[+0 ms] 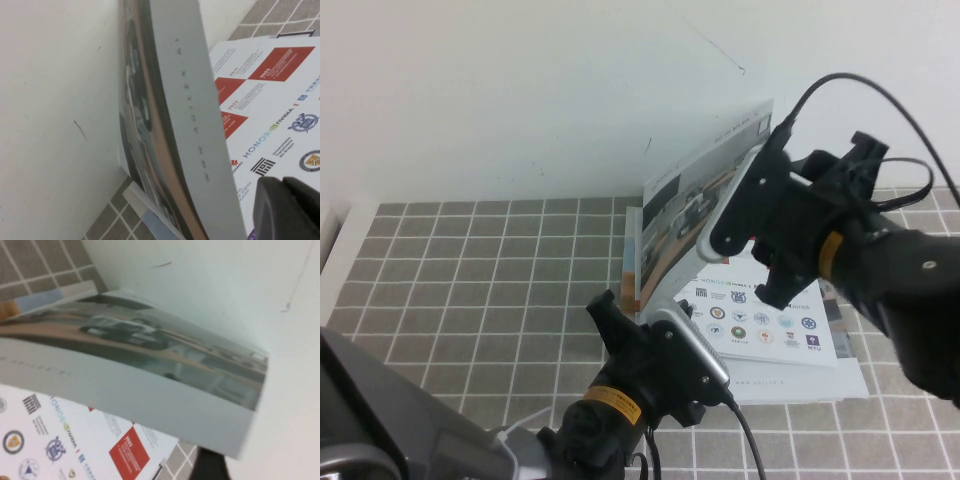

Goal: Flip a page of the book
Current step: Open the closed book

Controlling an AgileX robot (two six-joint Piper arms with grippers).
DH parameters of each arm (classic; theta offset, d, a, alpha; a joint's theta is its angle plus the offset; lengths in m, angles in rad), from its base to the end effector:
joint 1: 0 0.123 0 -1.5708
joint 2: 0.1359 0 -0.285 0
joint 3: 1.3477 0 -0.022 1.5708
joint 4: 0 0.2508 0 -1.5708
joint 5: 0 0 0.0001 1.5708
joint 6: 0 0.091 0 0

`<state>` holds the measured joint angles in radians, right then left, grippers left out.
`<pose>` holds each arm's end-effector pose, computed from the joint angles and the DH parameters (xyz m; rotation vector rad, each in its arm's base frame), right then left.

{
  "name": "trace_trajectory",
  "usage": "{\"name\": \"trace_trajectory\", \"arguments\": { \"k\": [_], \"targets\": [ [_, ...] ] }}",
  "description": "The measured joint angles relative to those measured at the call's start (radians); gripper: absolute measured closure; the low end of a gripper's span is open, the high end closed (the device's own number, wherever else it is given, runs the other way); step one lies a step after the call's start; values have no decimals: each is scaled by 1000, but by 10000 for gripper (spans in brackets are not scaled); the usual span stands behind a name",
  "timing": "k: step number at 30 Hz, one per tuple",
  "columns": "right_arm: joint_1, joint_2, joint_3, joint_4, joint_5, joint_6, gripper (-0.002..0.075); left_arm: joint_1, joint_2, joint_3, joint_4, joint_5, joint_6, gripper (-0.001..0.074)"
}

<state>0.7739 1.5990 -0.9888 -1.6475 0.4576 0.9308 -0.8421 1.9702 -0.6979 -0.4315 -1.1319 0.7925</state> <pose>0.2763 0.2138 0.2599 -1.1639 1.6633 -0.4372 0.2547 -0.2337 0.1363 0.8564 1.4186 0.1380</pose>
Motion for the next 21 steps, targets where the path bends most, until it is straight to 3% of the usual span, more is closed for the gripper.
{"name": "trace_trajectory", "arguments": {
  "k": [11, 13, 18, 21],
  "targets": [
    [0, -238, 26, 164, 123, 84, 282, 0, 0, 0, 4, -4, -13, 737],
    [0, -253, 58, 169, 161, 90, 349, 0, 0, 0, 4, -4, -13, 737],
    [-8, -249, 173, 190, 62, 131, 641, 0, 0, 0, 4, -4, -15, 737],
    [-44, -203, 199, 179, -76, 260, 701, 0, 0, 0, 4, -4, -15, 737]
  ]
}}
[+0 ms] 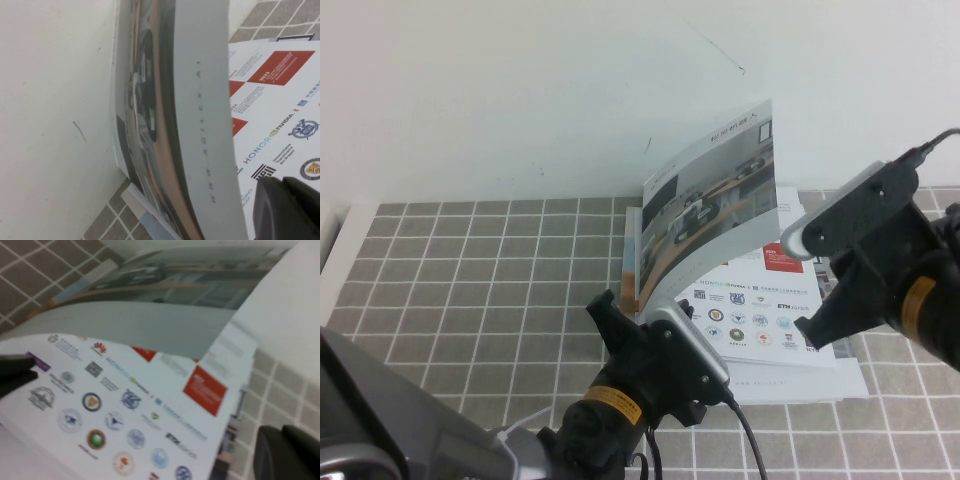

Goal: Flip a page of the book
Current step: Open the closed book

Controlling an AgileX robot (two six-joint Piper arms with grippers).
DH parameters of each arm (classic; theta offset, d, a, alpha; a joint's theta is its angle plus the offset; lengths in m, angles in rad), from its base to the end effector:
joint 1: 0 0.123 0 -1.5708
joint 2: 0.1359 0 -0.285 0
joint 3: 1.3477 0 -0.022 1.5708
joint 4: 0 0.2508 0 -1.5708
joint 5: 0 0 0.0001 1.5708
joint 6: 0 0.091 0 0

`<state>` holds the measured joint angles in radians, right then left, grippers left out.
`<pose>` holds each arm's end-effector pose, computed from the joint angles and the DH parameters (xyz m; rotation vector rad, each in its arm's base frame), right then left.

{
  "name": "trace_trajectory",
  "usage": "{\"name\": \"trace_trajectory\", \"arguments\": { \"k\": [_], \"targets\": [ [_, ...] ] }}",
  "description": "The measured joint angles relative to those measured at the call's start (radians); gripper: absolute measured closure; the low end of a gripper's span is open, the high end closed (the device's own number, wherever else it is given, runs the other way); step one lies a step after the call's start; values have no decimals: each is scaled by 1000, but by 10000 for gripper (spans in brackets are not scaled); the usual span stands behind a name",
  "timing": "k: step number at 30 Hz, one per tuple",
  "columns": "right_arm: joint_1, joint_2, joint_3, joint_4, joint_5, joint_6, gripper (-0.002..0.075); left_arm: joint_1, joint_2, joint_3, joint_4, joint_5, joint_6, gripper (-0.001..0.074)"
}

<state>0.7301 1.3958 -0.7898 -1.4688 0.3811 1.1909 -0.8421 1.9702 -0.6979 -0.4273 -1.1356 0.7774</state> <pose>0.2380 0.1677 0.2577 -0.8025 1.9287 -0.1258 0.2547 -0.2340 0.1366 0.8467 1.4191 0.1255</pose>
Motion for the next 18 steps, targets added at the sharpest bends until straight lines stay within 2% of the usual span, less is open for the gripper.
{"name": "trace_trajectory", "arguments": {
  "k": [2, 5, 8, 12, 18],
  "targets": [
    [-56, 50, 0, -32, -93, 129, 716, 0, 0, 0, 4, 0, 0, 737],
    [-210, 120, -19, -120, -322, 355, 724, 0, 0, 0, 10, 0, 0, 737],
    [-350, 193, -72, -214, -526, 475, 727, 0, 0, 0, 12, 0, 0, 737],
    [-447, 291, -145, -259, -689, 464, 727, 0, 0, 0, 18, 0, 0, 737],
    [-460, 432, -183, -277, -876, 421, 727, 0, 0, 0, 20, 0, -2, 737]
  ]
}}
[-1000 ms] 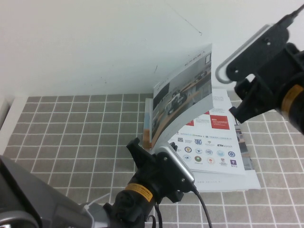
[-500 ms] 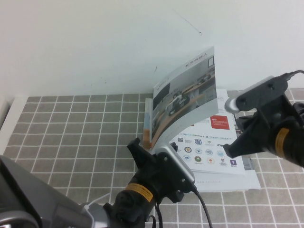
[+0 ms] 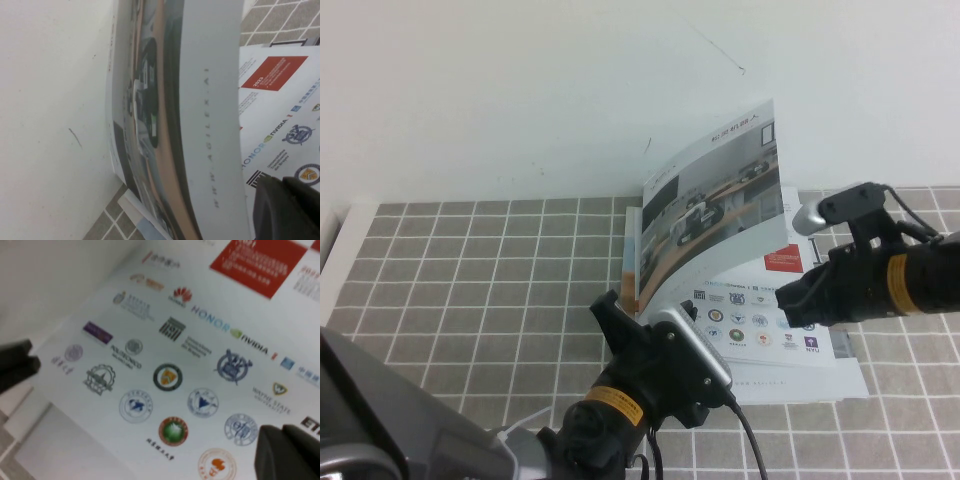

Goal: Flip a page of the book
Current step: Open the closed book

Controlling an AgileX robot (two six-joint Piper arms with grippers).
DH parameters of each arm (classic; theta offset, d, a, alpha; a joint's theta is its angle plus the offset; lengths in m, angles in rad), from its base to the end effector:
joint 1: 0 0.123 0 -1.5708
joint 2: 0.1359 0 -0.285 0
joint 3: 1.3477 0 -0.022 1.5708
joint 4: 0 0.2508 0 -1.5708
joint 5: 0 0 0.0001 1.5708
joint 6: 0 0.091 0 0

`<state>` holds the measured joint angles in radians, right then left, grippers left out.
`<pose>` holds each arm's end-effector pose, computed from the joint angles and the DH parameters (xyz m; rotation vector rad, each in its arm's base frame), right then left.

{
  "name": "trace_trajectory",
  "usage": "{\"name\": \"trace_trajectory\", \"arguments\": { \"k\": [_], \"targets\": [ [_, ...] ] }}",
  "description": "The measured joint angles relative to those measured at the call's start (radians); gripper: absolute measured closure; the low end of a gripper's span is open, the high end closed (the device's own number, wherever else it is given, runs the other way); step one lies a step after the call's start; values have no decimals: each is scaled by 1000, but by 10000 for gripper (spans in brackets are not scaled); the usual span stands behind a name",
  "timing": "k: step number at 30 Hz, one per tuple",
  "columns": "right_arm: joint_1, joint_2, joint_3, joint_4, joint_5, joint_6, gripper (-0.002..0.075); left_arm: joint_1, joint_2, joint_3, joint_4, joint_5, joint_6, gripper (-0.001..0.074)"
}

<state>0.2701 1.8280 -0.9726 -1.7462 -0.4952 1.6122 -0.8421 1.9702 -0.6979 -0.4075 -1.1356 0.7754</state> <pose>0.3329 0.1363 0.1667 -0.7210 2.2875 0.6421 0.2539 -0.2354 0.1369 0.8612 1.4069 0.1159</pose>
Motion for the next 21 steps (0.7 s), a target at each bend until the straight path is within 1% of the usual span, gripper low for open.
{"name": "trace_trajectory", "arguments": {
  "k": [11, 15, 21],
  "targets": [
    [-1, 118, -5, -3, 11, -21, 727, 0, 0, 0, 2, 0, 10, 737],
    [-1, 133, -9, -3, 36, -34, 727, 0, -17, 0, -15, 0, 81, 737],
    [-1, 139, -13, -1, 36, -59, 727, 0, -102, 0, -158, 0, 239, 737]
  ]
}}
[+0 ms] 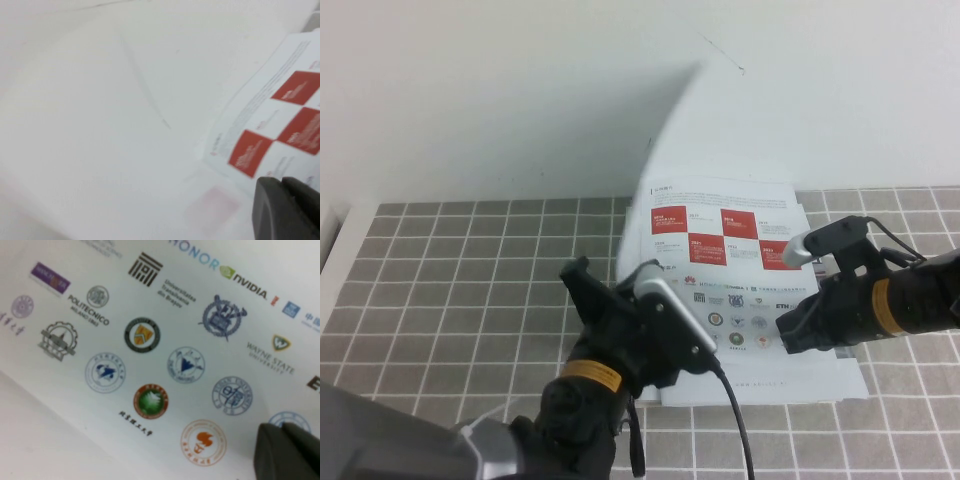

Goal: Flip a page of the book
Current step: Open the closed book

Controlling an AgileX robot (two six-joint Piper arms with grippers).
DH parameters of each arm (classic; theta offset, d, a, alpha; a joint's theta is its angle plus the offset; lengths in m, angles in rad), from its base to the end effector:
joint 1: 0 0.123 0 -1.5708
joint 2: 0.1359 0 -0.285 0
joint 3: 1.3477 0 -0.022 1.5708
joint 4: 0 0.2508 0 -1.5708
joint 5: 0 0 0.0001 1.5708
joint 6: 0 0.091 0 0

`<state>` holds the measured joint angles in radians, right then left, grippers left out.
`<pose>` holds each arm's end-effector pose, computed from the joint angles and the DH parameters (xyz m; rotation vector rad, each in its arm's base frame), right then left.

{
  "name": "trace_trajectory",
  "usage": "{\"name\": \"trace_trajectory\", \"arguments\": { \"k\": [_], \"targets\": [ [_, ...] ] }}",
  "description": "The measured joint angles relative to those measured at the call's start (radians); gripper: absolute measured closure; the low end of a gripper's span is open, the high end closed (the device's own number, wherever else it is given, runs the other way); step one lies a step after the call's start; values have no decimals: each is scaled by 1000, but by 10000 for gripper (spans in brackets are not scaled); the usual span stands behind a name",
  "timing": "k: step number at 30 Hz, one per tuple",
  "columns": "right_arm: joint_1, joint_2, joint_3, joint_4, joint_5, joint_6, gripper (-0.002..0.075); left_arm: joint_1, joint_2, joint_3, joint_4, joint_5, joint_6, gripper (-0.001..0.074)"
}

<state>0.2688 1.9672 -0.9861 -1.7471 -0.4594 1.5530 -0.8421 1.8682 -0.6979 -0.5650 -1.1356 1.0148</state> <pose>0.3409 0.1350 0.1188 -0.7683 2.3889 0.5959 0.2568 -0.2214 0.1691 0.8307 1.3606 0.3325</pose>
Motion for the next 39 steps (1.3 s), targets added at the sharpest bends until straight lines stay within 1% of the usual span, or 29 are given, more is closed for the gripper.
{"name": "trace_trajectory", "arguments": {
  "k": [9, 12, 16, 17, 20, 24, 30, 33, 39],
  "targets": [
    [0, 2, 4, 8, -3, -23, 727, 5, -181, 0, -260, 16, 233, 737],
    [0, 2, 5, 8, -3, -23, 727, 48, -218, 0, -335, 133, 280, 737],
    [0, -4, 8, 10, -18, -34, 727, 156, -217, 0, -403, 347, 300, 737],
    [0, -9, 9, 10, -23, -38, 727, 184, -215, 0, -408, 408, 300, 737],
    [0, -39, 19, 0, -27, -42, 727, 248, -207, 0, -415, 493, 286, 737],
    [6, -119, 20, -2, 3, -46, 727, 289, -191, 0, -416, 587, 272, 737],
    [6, -231, 24, -2, 57, -50, 727, 314, -144, 0, -398, 816, 266, 737],
    [6, -279, 25, -2, 61, -52, 727, 315, -118, 0, -394, 893, 266, 737],
    [6, -352, 26, -2, 61, -56, 727, 317, -131, 0, -401, 959, 254, 737]
  ]
}}
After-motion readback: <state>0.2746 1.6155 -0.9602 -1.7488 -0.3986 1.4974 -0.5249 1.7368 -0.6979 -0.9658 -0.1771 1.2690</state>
